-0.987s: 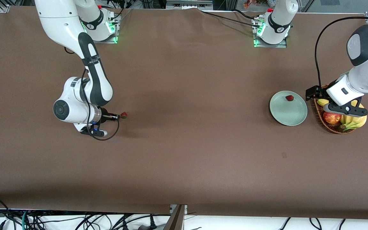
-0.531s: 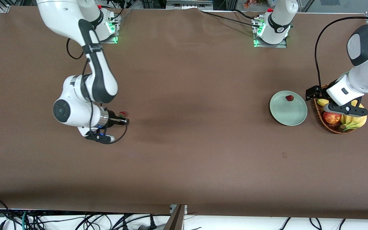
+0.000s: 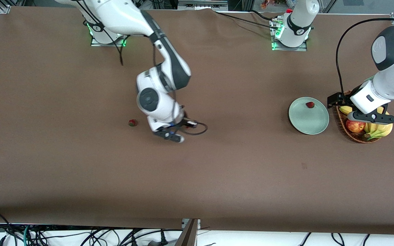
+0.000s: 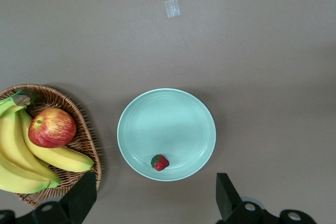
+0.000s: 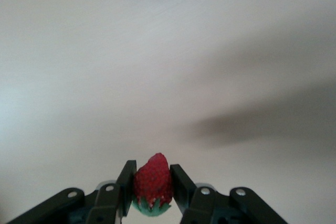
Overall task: Collect all strawberries into plate
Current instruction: 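Carry a second strawberry mid-table with the right gripper and release it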
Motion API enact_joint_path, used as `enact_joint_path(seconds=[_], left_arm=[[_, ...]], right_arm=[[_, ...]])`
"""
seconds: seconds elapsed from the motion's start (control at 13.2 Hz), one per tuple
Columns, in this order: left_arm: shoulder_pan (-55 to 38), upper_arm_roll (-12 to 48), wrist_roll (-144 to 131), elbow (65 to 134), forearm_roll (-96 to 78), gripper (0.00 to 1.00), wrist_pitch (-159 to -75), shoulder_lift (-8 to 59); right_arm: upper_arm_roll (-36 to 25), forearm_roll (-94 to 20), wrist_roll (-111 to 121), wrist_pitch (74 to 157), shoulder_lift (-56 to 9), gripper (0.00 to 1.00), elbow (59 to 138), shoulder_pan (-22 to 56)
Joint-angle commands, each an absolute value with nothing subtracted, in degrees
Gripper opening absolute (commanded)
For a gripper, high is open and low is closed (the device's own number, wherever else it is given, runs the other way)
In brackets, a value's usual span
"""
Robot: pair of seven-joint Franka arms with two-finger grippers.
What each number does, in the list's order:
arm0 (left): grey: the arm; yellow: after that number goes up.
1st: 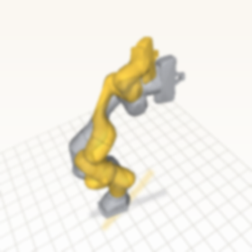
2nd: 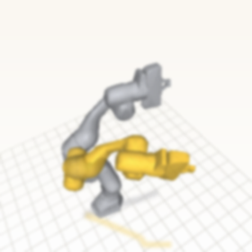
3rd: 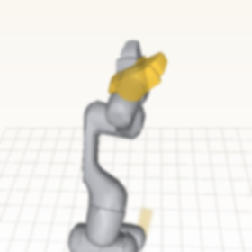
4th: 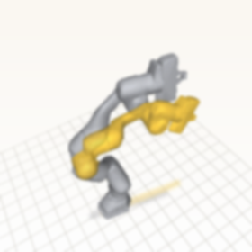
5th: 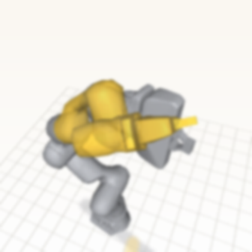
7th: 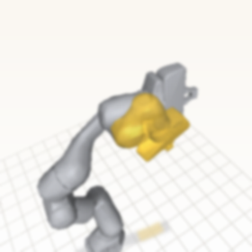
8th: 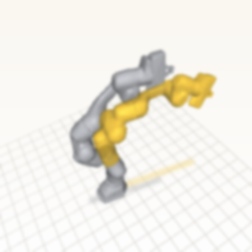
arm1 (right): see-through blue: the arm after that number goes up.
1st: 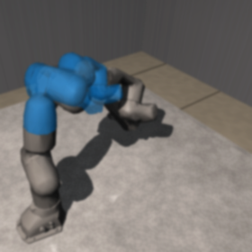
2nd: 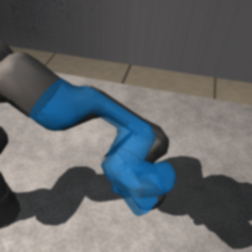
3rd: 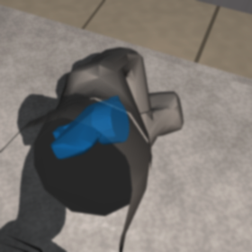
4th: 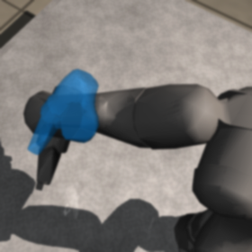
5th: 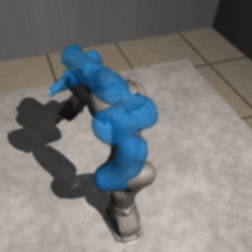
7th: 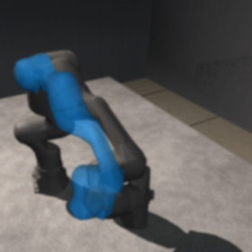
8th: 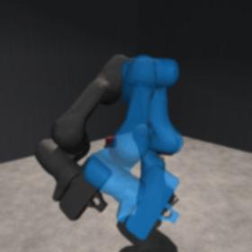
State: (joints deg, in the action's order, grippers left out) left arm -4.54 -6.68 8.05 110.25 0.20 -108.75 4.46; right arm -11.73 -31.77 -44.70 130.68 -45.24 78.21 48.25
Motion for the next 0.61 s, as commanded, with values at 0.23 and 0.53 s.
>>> enact_joint_path(seconds=[0.23, 0.53], left_arm=[[-4.7, -6.5, 5.5, 109.2, 0.5, 1.0, -107.8, 4.5], [-4.7, -6.4, 4.6, 109.2, 0.5, 1.0, -107.8, 4.5]], right_arm=[[-6.1, -32.2, -60.1, 151.6, -54.3, 0.25, 72.3, 55.3], [-6.1, -32.0, -68.5, 161.8, -57.7, 0.7, 71.1, 59.8]])
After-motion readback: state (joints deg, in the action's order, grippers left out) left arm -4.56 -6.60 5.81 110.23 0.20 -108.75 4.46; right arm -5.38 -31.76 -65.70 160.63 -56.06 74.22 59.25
